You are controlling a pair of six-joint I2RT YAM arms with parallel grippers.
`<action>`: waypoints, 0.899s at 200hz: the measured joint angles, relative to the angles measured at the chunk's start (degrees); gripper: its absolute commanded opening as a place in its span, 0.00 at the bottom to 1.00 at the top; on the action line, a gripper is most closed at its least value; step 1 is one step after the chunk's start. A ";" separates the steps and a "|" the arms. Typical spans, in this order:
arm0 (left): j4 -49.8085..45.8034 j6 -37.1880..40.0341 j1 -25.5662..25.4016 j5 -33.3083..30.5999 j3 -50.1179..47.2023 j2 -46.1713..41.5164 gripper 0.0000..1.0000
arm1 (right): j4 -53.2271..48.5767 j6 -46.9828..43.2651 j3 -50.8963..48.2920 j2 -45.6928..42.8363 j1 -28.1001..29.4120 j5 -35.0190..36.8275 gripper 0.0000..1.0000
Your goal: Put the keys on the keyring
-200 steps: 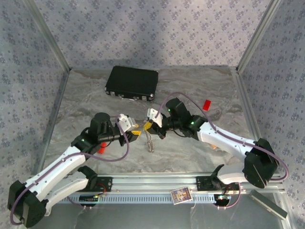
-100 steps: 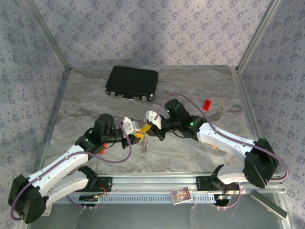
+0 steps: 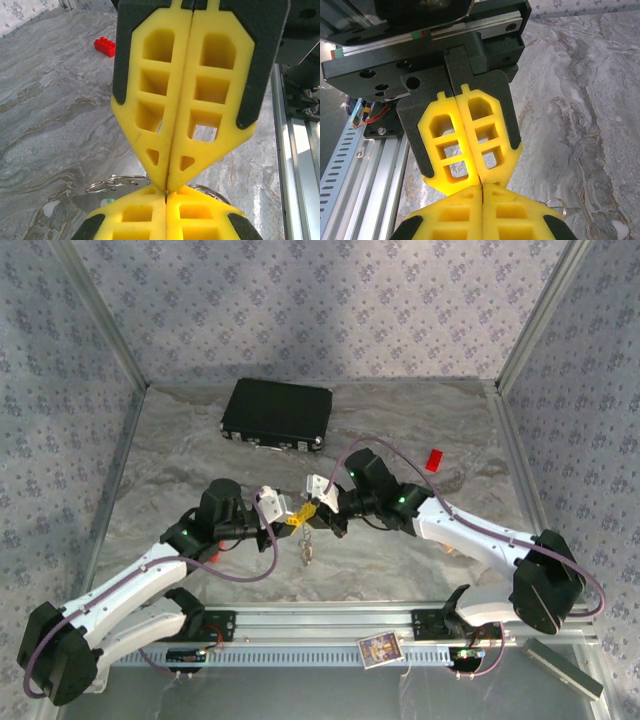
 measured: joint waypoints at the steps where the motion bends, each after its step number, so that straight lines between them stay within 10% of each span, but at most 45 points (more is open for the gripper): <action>1: 0.00 0.00 0.00 0.00 0.00 0.00 0.00 | -0.02 0.04 0.00 0.00 0.00 0.02 0.25; 46: -0.11 0.66 -1.62 -0.61 -0.35 -0.02 0.00 | 0.70 0.46 -0.59 -2.32 -1.05 1.77 0.41; 180: -0.85 7.41 -6.43 -8.83 -0.33 -1.46 0.00 | 1.92 -5.38 -11.93 -12.35 2.45 10.05 0.27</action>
